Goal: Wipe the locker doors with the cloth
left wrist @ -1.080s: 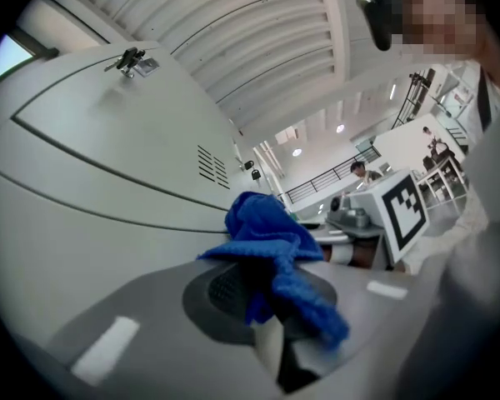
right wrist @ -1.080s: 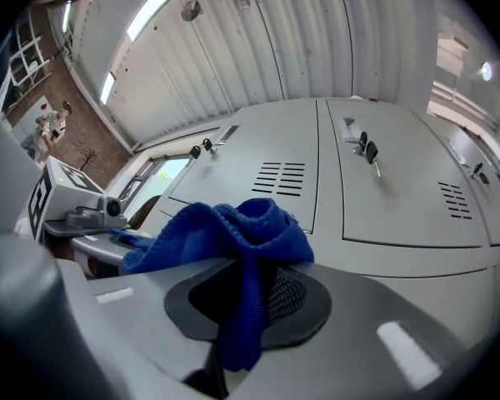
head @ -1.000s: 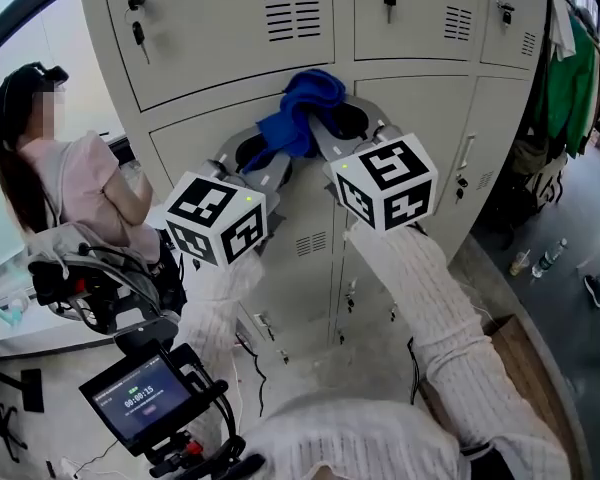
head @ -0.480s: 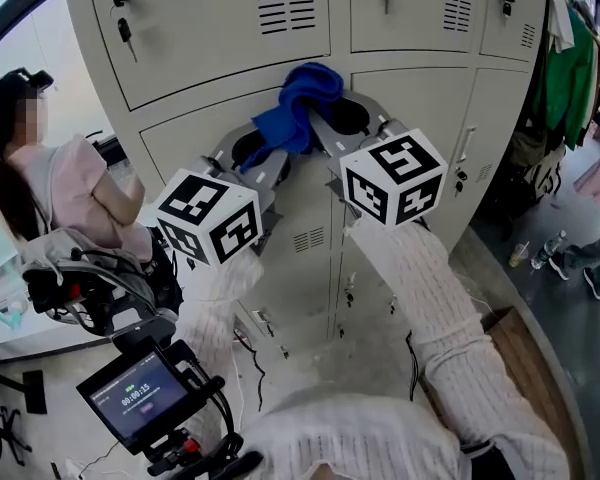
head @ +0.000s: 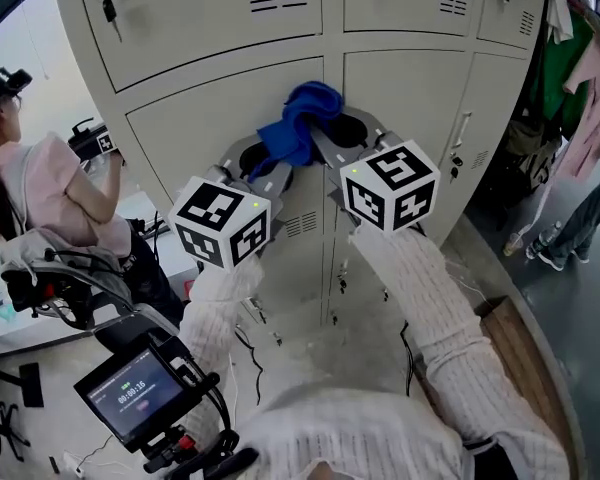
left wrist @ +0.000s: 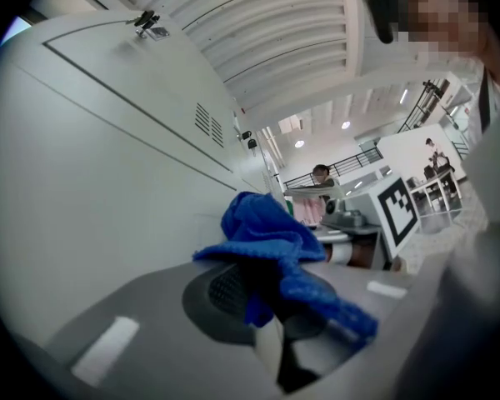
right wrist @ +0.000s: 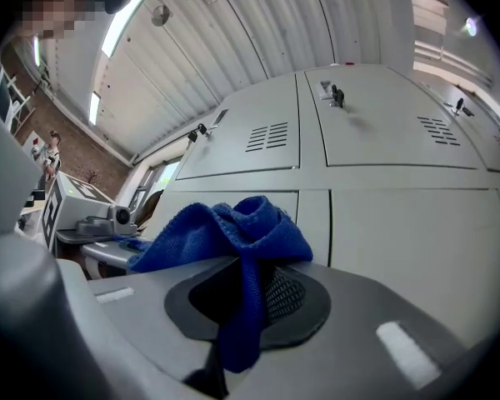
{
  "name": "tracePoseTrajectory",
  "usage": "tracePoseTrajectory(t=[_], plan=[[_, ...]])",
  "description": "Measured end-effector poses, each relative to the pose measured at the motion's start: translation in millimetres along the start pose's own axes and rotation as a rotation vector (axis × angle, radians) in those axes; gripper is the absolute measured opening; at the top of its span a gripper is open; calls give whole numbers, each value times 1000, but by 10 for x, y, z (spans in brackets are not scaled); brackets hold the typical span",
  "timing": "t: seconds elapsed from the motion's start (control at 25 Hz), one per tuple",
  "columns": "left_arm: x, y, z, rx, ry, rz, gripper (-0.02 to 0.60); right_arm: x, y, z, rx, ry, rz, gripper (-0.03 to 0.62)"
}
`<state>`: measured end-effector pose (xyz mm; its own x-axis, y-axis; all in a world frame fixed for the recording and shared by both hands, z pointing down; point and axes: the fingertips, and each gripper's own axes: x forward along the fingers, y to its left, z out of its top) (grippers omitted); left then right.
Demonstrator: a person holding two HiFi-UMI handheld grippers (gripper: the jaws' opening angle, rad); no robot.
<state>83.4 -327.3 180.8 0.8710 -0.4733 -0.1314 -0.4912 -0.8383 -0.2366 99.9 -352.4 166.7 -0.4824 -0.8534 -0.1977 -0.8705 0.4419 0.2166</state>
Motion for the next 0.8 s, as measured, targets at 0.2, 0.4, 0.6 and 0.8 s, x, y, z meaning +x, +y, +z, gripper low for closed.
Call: tracePoseTrajectory(t=[0.2, 0.4, 0.6, 0.8], plan=[[-51, -75, -280, -33, 55, -2, 3, -68, 85, -289, 37, 58, 17, 45], [-89, -124, -638, -57, 135, -14, 3, -110, 175, -643, 53, 143, 48, 46], [-137, -204, -977, -117, 175, -1, 3, -177, 258, -984, 80, 195, 57, 46], [-40, -308, -1403, -152, 240, -1, 3, -264, 197, -1435, 124, 251, 55, 46]])
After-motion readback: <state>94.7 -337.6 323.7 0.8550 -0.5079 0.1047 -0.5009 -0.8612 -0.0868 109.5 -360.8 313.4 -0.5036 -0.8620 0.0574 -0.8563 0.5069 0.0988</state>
